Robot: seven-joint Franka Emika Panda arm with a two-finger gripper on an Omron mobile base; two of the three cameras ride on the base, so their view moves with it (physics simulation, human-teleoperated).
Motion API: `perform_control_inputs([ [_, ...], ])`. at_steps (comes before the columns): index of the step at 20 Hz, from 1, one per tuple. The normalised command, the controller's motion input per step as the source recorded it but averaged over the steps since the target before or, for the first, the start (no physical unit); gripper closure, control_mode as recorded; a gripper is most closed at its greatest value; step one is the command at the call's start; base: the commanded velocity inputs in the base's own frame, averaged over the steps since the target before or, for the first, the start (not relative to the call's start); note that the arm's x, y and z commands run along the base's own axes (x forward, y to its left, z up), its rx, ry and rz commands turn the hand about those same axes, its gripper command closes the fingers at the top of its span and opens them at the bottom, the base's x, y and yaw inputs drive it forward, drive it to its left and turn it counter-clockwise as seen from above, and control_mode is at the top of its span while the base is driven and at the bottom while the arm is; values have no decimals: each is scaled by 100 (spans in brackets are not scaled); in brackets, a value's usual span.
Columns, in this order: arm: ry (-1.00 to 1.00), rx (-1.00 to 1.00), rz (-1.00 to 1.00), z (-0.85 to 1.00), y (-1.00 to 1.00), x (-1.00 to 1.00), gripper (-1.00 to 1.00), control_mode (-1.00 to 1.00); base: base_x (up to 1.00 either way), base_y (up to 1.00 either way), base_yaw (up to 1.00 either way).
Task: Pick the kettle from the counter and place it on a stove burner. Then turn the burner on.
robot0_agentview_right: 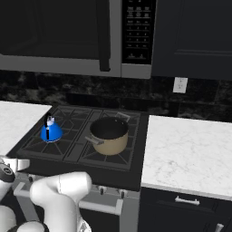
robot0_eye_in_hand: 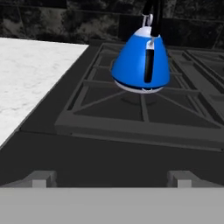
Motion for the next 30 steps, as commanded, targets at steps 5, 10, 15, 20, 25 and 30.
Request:
perform_control_inputs([
  [5, -3, 0, 0, -38, 11, 0, -100, -100, 0, 0, 0],
  [10, -1, 0, -2, -49, 28, 0, -100, -100, 0, 0, 0],
  [15, 0, 0, -8, -63, 44, 1, -100, -100, 0, 0, 0],
  [20, 0, 0, -15, -49, 41, 8, -100, -100, 0, 0, 0],
  [25, -3, 0, -12, -24, 4, -5, -100, -100, 0, 0, 0],
  [30, -12, 0, -2, -42, -5, -6, -100, -100, 0, 0, 0],
])
